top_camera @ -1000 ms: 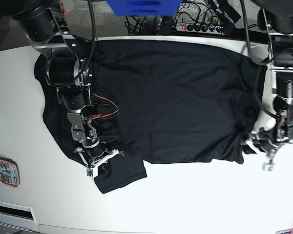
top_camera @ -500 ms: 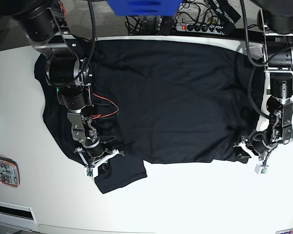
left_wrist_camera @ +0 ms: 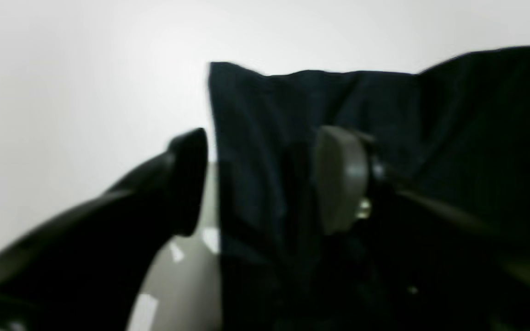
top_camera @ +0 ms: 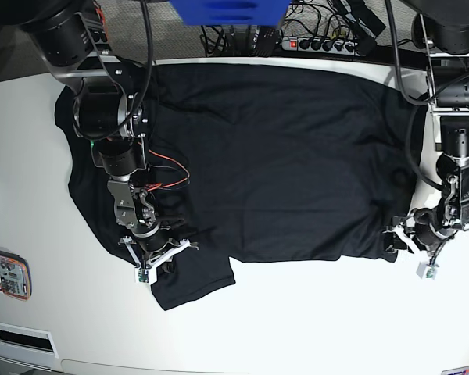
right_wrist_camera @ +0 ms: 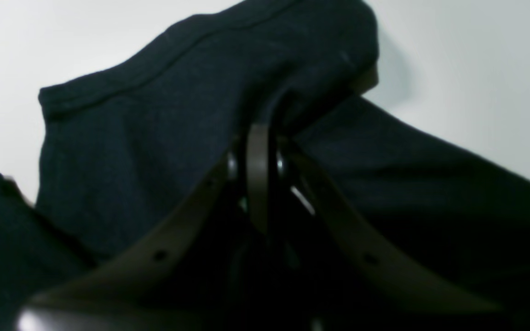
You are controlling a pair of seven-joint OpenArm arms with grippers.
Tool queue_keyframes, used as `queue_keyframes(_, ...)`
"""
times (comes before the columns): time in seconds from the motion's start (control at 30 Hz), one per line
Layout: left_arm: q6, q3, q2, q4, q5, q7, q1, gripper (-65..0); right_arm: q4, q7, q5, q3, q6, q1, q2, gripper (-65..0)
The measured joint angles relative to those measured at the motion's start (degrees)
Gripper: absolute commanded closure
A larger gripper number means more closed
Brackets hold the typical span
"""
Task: Fold the T-shirt properly
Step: 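Lift the hem and fold it toward the collar with both grippers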
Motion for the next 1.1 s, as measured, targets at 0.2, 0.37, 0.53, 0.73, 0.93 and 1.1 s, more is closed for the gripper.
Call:
queue_keyframes(0.2, -0.2, 0.0, -0.2, -0.6, -0.1, -0.2, -0.1, -42.9, 0.0, 0.0, 0.0, 0.0, 0.0, 0.0, 0.0, 0.0)
queue_keyframes(0.37, 0.2, 0.0, -1.7, -12.9, 0.2, -8.4, -1.0, -40.5, 0.0, 0.0, 0.0, 0.0, 0.2, 0.0, 0.2, 0.0)
queue_keyframes(0.53, 0.3, 0.0, -0.7, -19.8, -0.5, -19.1, -1.2, -40.5, 0.0, 0.0, 0.0, -1.0, 0.2, 0.0, 0.2, 0.0)
queue_keyframes(0.73, 0.1, 0.0, 2.0, -19.8, -1.0, -20.3, -1.5, -40.5, 0.2, 0.0, 0.2, -5.9, -1.0, 0.2, 0.5, 0.0)
queue_keyframes(0.93, 0.5, -0.2, 5.6, -15.1, -0.7, -18.2, -0.7, -40.5, 0.2, 0.1, 0.2, -6.3, -1.1, 0.2, 0.5, 0.0)
queue_keyframes(1.1, 0.2, -0.4, 7.5, -12.1, -0.9, -13.0, -0.8, -40.5, 0.2, 0.1, 0.2, -6.3, -1.1, 0.2, 0.5, 0.0)
